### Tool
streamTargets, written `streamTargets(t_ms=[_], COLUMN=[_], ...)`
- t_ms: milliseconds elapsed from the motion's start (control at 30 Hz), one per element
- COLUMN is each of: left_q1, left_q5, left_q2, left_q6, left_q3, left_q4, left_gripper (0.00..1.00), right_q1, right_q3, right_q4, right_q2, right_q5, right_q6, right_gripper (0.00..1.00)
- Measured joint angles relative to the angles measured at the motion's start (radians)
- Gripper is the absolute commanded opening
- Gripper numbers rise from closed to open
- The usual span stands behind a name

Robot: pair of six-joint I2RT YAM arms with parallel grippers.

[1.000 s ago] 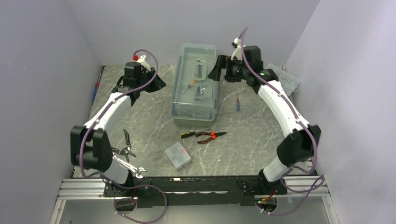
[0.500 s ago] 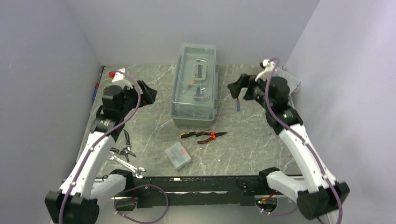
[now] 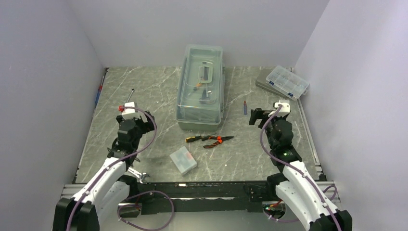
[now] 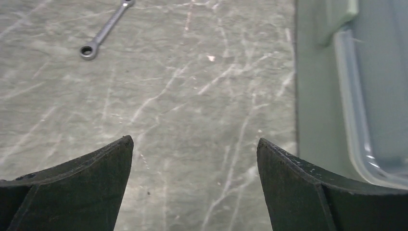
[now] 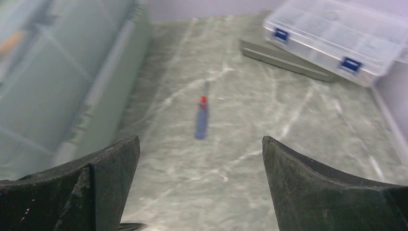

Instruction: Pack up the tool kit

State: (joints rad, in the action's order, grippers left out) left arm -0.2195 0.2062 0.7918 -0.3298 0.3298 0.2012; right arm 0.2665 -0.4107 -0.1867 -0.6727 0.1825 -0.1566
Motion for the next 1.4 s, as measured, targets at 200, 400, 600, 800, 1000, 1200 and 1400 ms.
streamTargets(t_ms=[200, 400, 600, 800, 1000, 1200, 1400], left_q1=[0.000, 0.048, 0.141, 0.179, 0.239, 0.301, 0.287], left_q5=[0.138, 0.150, 0.081, -0.009, -0.053, -0.143, -0.207], left_q2=[0.168, 0.294, 0.327, 0.346, 0.392, 0.556, 0.555], left_q6=[0.166, 0.326, 0.417, 0.443, 0.403, 0.382, 0.396], left_q3=[-0.023, -0.051, -0.053, -0.049, -0.114, -0.113, -0.111], left_q4=[0.243, 0.453, 0.568, 0.584, 0.709, 0.714, 0.762], left_gripper=[0.99, 0.99, 0.95, 0.99, 0.96, 0.99, 0.99], right_q1=[-0.144, -0.244, -0.256, -0.258, -0.259, -0.259, -0.259], right_q3=[0.103, 0.200, 0.299, 0.208, 0.174, 0.174, 0.174], right_q4=[-0.171, -0.488, -0.874, -0.887, -0.897, -0.898, -0.898], right_q2=[-0.077, -0.357, -0.750, -0.807, -0.806, -0.806, -0.806], right_q5=[0.035, -0.010, 0.012, 0.026, 0.035, 0.042, 0.044], right_q6=[0.074, 0.089, 0.097, 0.097, 0.097, 0.097, 0.098], right_gripper=[0.99, 0.99, 0.99, 1.00, 1.00, 1.00, 1.00])
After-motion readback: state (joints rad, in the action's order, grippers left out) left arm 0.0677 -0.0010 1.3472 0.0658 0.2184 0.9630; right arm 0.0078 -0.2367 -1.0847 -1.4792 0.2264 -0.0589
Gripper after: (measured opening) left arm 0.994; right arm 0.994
